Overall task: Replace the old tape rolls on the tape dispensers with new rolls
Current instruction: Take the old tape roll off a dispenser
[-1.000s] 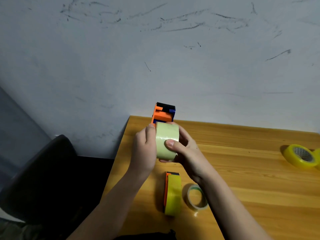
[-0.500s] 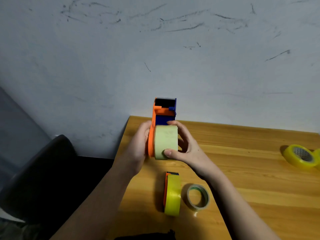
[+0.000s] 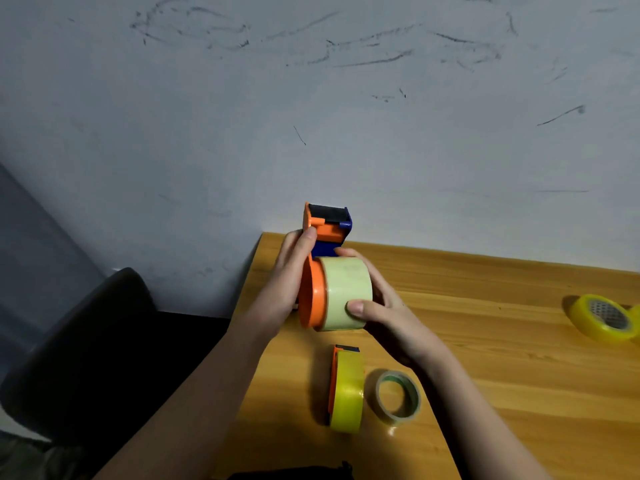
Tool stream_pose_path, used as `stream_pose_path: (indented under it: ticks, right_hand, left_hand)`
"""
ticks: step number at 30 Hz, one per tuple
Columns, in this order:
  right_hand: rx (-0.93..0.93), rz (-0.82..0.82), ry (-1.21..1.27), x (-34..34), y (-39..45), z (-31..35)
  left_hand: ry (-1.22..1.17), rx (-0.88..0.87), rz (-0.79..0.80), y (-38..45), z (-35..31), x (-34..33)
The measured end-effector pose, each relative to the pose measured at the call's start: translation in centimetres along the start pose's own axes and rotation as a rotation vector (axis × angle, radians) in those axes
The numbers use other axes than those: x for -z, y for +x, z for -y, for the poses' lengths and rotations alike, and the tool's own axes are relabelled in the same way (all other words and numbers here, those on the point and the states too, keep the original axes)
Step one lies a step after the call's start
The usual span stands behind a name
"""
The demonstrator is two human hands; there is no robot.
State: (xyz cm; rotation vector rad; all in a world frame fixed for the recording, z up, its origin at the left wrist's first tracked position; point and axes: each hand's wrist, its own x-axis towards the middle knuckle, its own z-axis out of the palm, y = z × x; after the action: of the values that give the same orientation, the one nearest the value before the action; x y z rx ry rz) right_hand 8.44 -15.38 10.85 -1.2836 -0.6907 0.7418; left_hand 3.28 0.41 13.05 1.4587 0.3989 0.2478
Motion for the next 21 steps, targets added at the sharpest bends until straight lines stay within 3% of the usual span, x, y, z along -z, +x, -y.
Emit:
stream_pose_path:
  ticks: [5,14,21]
  right_hand:
    - [0.016,-0.019,0.005,-0.27,0.04,-0.36]
    - [0.049,-0.060,-0.118,-0.57,-0.06,0.23]
    - [0.044,-0.087,-0.062,-0.69,-0.28,-0.71]
  left_hand:
    - [-0.100,-0.058,-0.109,0.03,0.39,-0.34]
    - [-0.028,-0.104,-0.211,0.06,0.26,-0.07]
    - [0.050,-0.058,-0.152,-0.10,0.00,0.17]
